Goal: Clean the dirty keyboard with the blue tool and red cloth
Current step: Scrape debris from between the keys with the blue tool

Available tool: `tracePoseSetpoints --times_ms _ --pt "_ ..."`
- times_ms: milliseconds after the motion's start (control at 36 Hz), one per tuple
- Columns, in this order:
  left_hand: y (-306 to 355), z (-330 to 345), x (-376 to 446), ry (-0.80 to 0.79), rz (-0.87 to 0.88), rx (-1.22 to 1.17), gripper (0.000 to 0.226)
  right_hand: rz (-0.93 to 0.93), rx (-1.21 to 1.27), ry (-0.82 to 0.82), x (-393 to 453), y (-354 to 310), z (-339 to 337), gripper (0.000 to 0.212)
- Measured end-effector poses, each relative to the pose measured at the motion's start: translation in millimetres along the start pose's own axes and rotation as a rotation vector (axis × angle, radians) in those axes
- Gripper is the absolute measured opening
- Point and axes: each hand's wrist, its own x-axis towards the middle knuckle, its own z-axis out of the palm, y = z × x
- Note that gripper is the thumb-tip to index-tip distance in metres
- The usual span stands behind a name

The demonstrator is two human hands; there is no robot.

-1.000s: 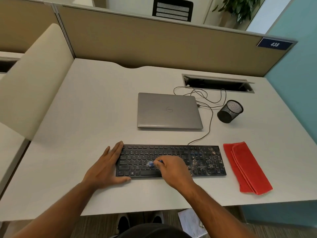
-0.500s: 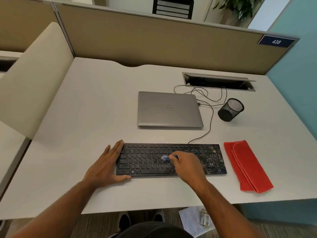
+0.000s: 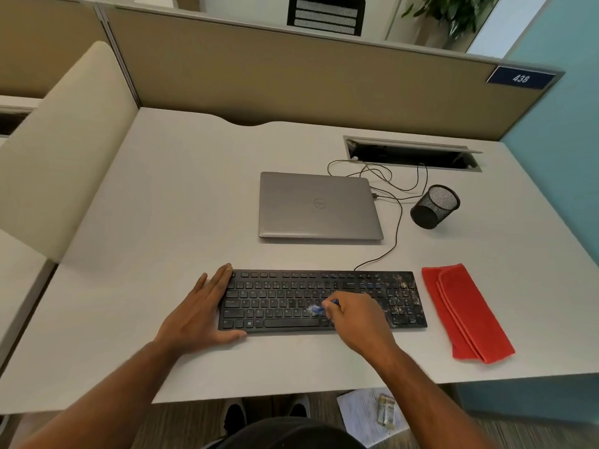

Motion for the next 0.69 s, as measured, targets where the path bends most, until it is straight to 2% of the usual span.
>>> tracePoseSetpoints --times_ms 167,333,472,639,694 --pt "-3.1 2.2 1.1 -0.004 -0.010 0.000 0.138 -0.008 0.094 0.110 -1.7 -2.4 6.3 0.027" --pt "-5.4 3.1 1.3 -0.004 -0.004 -0.003 0.138 -0.024 0.032 0.028 -8.1 -4.3 7.0 0.028" --pt "-5.7 3.2 1.6 0.001 -0.001 0.008 0.138 -0.001 0.138 0.142 -4.5 0.3 6.4 0.025" --pt "-6.2 4.0 2.1 -0.003 -0.023 0.003 0.139 0.027 0.053 0.016 -5.9 6.3 7.3 0.027" --pt "-5.9 4.2 1.6 -0.003 -0.032 -0.005 0.139 0.033 0.079 0.025 -4.6 6.4 2.8 0.026"
